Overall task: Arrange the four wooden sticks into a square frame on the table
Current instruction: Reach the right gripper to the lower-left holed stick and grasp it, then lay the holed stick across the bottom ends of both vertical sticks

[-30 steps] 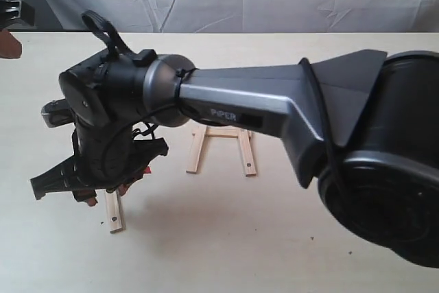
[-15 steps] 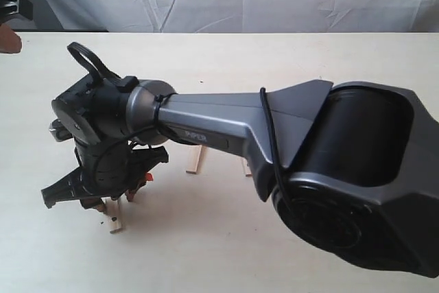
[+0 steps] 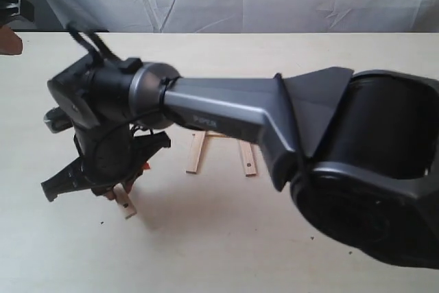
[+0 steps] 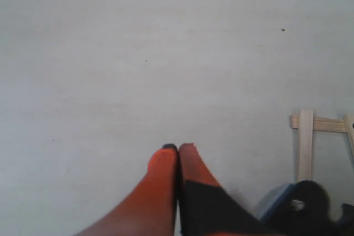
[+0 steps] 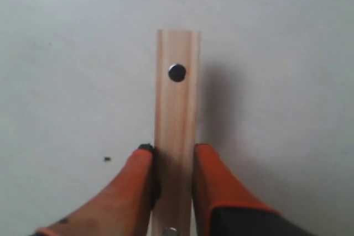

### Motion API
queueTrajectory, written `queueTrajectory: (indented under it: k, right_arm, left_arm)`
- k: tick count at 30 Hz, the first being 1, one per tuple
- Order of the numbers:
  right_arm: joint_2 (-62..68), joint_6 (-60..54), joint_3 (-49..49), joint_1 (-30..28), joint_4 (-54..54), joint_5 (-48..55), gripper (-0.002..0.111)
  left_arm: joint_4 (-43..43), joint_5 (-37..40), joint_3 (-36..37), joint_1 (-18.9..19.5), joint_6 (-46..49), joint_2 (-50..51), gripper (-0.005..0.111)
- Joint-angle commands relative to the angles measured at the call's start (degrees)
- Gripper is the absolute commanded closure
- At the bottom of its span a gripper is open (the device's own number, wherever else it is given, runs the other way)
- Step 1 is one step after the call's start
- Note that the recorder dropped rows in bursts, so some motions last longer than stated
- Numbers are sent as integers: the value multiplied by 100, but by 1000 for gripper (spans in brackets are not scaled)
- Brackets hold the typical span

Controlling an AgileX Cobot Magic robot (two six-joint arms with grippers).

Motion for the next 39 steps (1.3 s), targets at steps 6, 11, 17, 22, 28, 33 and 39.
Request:
queueTrajectory:
  k: [6, 11, 17, 22, 28, 33, 39]
  right_arm:
    - [-1126, -2699, 565, -916, -255, 760, 109]
    - [-1619, -4072, 1395, -1332, 2, 511, 109]
    - [-1901, -4899, 2627, -1509, 9, -517, 109]
    - [-1901, -5454, 3284, -1509, -56, -1467, 109]
    - [-1901, -5508, 3512, -1509, -604, -1805, 109]
    - [-1847, -5553, 3640, -1509, -889, -1958, 109]
    - [-1733, -5553, 3650, -1509, -923, -2273, 109]
  left_arm:
    - [-140, -578, 568, 37, 15, -47, 107]
    - [-299, -600, 575, 37, 114, -47, 107]
    - [-409, -611, 588, 25, 159, -47, 107]
    - [-418, -622, 588, 25, 159, -47, 107]
    - [-435, -657, 588, 25, 159, -47, 107]
    - [-435, -684, 588, 25, 159, -47, 107]
    - [-435, -741, 604, 25, 159, -47, 107]
